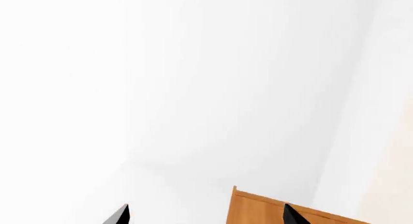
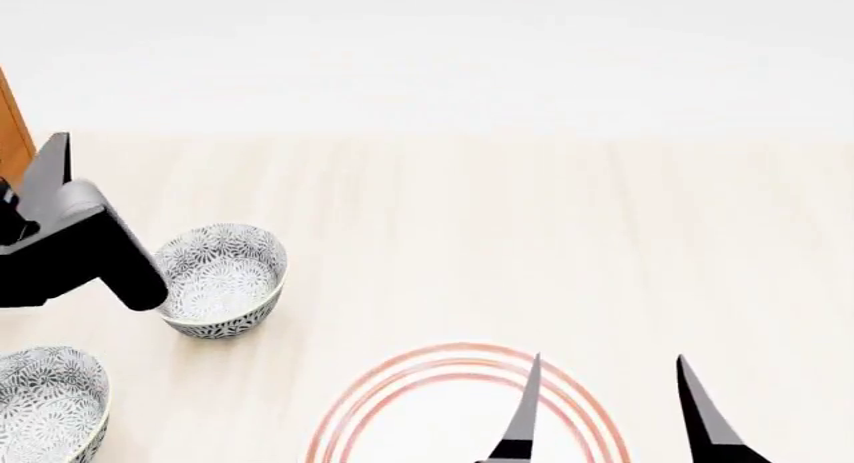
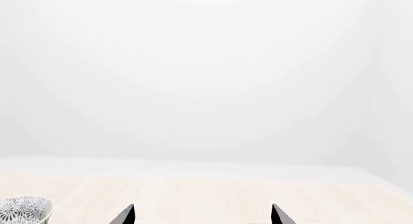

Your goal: Open the top drawer of the cabinet.

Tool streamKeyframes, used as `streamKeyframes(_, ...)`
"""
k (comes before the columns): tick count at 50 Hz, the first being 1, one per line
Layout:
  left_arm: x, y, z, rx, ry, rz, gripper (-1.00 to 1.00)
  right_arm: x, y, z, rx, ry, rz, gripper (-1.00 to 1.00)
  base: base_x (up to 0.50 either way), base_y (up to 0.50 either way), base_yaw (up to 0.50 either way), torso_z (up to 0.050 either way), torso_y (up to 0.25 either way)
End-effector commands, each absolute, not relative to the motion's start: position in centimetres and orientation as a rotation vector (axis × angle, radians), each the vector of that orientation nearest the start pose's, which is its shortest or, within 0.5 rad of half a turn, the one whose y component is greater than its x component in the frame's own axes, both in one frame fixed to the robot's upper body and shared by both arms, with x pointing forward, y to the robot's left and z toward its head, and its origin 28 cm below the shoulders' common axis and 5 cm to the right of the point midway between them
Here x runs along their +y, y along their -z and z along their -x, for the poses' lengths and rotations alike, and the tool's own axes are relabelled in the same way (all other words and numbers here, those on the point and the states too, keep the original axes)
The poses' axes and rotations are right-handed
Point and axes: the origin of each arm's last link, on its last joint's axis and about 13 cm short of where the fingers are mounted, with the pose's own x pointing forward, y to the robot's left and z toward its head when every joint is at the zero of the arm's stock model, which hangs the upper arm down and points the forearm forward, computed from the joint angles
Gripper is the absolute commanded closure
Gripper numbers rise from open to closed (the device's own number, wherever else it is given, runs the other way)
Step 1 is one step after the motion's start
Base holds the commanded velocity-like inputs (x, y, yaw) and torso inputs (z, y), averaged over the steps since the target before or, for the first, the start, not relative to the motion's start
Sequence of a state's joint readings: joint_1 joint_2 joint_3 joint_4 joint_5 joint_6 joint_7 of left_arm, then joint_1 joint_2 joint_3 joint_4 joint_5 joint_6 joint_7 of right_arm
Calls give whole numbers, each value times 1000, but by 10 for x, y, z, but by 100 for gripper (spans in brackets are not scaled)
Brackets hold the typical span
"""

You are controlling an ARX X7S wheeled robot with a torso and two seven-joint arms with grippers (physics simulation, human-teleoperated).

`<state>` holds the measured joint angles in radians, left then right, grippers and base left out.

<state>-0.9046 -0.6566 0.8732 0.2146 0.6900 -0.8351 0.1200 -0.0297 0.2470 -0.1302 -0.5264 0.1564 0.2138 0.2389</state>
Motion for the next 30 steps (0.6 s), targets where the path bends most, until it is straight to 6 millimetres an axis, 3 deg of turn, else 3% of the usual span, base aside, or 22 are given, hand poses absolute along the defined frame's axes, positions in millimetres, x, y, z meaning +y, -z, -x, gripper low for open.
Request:
streamKeyframes(1,283,-234,-321,-93,-251,-1560,-100,-107,-99,-194,-249,9,50,-100,0,0,0,0,0)
streamKeyframes(8,287,-232,-327,-39,-244,-1546,-100,-106,-99,-194,-247,8,52,-100,0,0,0,0,0)
streamKeyframes(15,282,-229,-326,49,-118,-1371,-100,-106,-98,-194,-244,7,56,-100,0,0,0,0,0)
streamKeyframes(30,286,-220,-336,161,-84,-1347,-100,-106,-97,-194,-241,1,61,-100,0,0,0,0,0)
